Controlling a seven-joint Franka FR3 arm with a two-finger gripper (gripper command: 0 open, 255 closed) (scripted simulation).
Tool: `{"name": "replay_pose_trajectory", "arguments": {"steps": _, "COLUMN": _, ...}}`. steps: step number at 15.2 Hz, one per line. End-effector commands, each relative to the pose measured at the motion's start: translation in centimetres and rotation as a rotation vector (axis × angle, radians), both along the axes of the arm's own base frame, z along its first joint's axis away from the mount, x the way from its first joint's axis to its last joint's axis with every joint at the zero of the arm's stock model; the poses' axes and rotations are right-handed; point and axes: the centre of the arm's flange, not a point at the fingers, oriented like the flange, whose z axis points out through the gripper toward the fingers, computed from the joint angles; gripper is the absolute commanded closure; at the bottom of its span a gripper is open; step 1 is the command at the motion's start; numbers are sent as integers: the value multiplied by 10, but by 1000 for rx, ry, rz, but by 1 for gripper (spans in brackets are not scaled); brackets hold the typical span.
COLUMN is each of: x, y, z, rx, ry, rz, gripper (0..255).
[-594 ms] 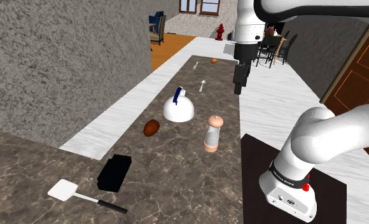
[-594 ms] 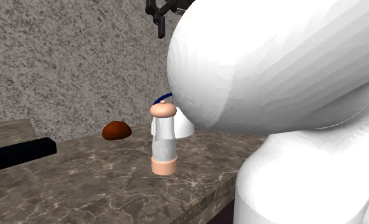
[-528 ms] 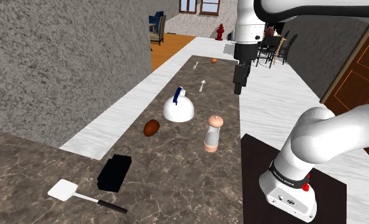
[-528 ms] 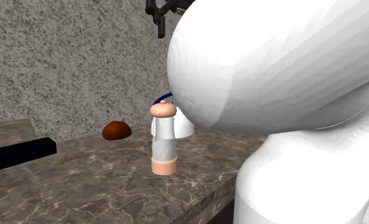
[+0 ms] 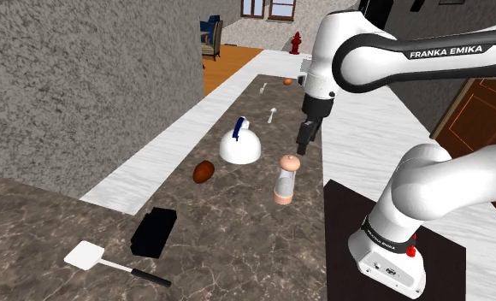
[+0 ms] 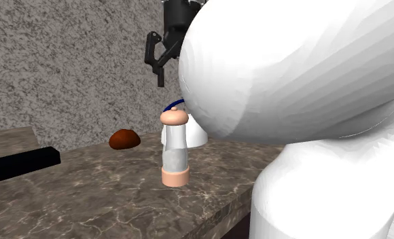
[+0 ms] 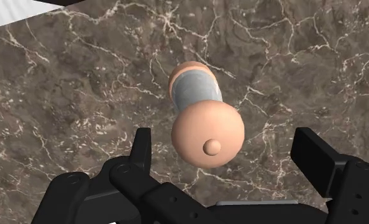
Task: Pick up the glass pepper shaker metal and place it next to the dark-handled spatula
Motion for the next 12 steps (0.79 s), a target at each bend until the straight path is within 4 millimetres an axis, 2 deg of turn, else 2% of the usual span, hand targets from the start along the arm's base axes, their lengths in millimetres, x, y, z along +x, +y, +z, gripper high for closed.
{"name": "replay_pose_trajectory", "arguments": {"steps": 1, "x": 4, "y": 6, "z": -23, "rx": -5, "ry": -52, "rz": -10, "gripper": 0}}
{"name": "replay_pose_trajectory", "arguments": {"steps": 2, "x": 6, "y": 9, "z": -35, "rx": -8, "ry": -75, "rz": -15, "gripper": 0}}
{"name": "replay_pose_trajectory", "arguments": {"steps": 10, "x": 10, "y": 11, "z": -78, "rx": -9, "ry": -80, "rz": -16, "gripper": 0}}
{"name": "replay_pose_trajectory", "arguments": {"steps": 12, "x": 9, "y": 11, "z": -78, "rx": -9, "ry": -80, "rz": -16, "gripper": 0}}
